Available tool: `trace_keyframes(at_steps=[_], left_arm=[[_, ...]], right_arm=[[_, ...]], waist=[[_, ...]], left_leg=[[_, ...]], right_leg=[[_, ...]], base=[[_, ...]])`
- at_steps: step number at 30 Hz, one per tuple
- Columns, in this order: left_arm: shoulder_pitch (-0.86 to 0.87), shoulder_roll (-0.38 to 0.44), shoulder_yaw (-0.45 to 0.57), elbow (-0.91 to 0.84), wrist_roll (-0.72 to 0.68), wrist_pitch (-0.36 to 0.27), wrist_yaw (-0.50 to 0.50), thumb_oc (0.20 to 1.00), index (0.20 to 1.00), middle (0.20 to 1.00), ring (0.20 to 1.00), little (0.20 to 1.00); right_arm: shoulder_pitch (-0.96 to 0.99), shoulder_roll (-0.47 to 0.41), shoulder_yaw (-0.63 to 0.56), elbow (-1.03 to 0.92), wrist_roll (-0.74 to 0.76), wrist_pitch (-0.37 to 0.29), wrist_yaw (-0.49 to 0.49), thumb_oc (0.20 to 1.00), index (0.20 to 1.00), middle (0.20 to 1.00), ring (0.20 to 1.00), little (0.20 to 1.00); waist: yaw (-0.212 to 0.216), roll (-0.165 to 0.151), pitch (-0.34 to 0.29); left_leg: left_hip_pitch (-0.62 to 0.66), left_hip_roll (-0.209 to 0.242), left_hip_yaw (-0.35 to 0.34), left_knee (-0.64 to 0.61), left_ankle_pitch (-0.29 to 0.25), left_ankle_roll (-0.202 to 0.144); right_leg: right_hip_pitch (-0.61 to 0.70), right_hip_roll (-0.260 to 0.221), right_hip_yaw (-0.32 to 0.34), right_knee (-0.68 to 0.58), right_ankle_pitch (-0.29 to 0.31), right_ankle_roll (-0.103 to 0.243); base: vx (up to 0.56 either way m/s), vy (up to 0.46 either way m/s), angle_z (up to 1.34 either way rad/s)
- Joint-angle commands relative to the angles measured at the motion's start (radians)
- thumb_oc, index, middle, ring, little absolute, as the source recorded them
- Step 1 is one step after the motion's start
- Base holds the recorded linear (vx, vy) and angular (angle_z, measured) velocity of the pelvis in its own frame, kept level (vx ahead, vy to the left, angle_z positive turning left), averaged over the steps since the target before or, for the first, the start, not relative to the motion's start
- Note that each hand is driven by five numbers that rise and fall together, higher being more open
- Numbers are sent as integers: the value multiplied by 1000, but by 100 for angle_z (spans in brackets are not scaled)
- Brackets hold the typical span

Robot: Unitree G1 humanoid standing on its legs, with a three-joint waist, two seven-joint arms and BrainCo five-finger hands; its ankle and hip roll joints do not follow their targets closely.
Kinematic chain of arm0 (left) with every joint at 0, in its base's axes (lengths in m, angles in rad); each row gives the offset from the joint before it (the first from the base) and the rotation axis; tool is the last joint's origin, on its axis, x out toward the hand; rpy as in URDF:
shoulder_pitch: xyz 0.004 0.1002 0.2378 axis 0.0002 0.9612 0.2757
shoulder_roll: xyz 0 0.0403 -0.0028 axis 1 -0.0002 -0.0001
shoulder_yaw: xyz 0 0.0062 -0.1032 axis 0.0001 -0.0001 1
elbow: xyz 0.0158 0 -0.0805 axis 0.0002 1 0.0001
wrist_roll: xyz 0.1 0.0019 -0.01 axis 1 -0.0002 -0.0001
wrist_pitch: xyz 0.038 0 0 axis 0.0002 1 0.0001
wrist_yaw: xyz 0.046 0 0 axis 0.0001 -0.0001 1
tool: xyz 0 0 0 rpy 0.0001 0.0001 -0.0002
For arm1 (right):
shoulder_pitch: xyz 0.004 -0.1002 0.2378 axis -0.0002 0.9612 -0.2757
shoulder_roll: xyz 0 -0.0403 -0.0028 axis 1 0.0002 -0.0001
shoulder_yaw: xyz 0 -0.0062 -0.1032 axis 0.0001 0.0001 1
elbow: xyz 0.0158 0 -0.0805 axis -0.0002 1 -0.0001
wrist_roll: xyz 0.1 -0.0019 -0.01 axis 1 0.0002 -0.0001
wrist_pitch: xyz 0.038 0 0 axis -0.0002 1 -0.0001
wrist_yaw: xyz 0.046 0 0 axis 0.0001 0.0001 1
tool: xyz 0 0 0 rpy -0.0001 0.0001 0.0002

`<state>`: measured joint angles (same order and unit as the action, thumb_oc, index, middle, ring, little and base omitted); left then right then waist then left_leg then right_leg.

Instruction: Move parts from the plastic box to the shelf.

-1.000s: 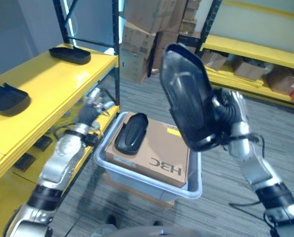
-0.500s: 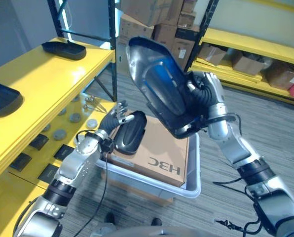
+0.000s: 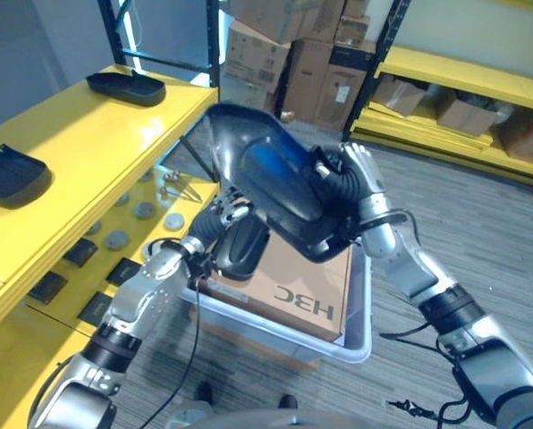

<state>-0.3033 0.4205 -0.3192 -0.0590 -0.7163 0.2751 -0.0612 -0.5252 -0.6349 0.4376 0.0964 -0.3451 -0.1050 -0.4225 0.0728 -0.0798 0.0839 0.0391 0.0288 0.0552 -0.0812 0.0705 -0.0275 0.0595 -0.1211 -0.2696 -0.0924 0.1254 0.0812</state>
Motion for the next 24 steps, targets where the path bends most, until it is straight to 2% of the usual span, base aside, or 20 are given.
trace_keyframes(at_steps=[1,6,12,15,16,17,18,24], left_arm=[[-163,-39,-83,19,-83,-65,-44,1000,1000,1000,1000,1000],[-188,-25,-75,4,-116,-65,-48,1000,1000,1000,1000,1000],[-215,-25,-69,25,-95,-87,10,1000,1000,1000,1000,1000],[-222,-33,-68,27,-57,-94,-4,1000,1000,1000,1000,1000],[-223,-38,-71,25,-39,-104,5,583,583,583,583,583],[-226,-49,-79,18,-18,-125,23,200,200,200,200,200],[-227,-52,-81,18,-15,-129,25,200,200,200,200,200],[-255,-85,-96,-8,49,-246,116,200,200,200,200,200]], right_arm=[[-165,-24,15,-39,-1,-88,-2,200,200,200,200,200],[-172,-13,36,-97,-6,-121,22,200,200,200,200,200],[-190,11,55,-166,2,-155,60,200,200,200,200,200],[-191,36,62,-223,8,-156,87,200,200,200,200,200],[-192,43,64,-233,12,-159,91,200,200,200,200,200],[-188,59,67,-253,13,-160,92,200,200,200,200,200],[-189,64,69,-257,13,-157,91,200,200,200,200,200],[-172,136,84,-290,39,-189,50,200,200,200,200,200]], waist=[[16,51,-44],[12,53,-45],[8,54,-47],[8,54,-48],[9,53,-47],[10,53,-47],[11,52,-47],[8,50,-45]], left_leg=[[31,58,-1,-6,-14,-47],[35,59,6,-6,-16,-47],[37,57,5,-6,-16,-45],[37,56,5,-6,-18,-43],[37,55,4,-6,-18,-42],[37,54,2,-6,-19,-42],[37,54,1,-6,-19,-41],[38,53,1,-6,-22,-38]], right_leg=[[75,-39,-21,5,-51,75],[73,-41,-17,5,-50,75],[73,-39,-8,5,-51,76],[72,-39,-5,5,-51,74],[72,-38,-4,5,-51,74],[72,-38,-4,5,-51,74],[72,-39,-5,5,-51,74],[72,-38,-1,5,-51,73]], base=[[0,0,0],[0,0,0],[7,5,-2],[0,0,0],[0,0,0],[0,0,0],[36,0,0],[14,-1,0]])
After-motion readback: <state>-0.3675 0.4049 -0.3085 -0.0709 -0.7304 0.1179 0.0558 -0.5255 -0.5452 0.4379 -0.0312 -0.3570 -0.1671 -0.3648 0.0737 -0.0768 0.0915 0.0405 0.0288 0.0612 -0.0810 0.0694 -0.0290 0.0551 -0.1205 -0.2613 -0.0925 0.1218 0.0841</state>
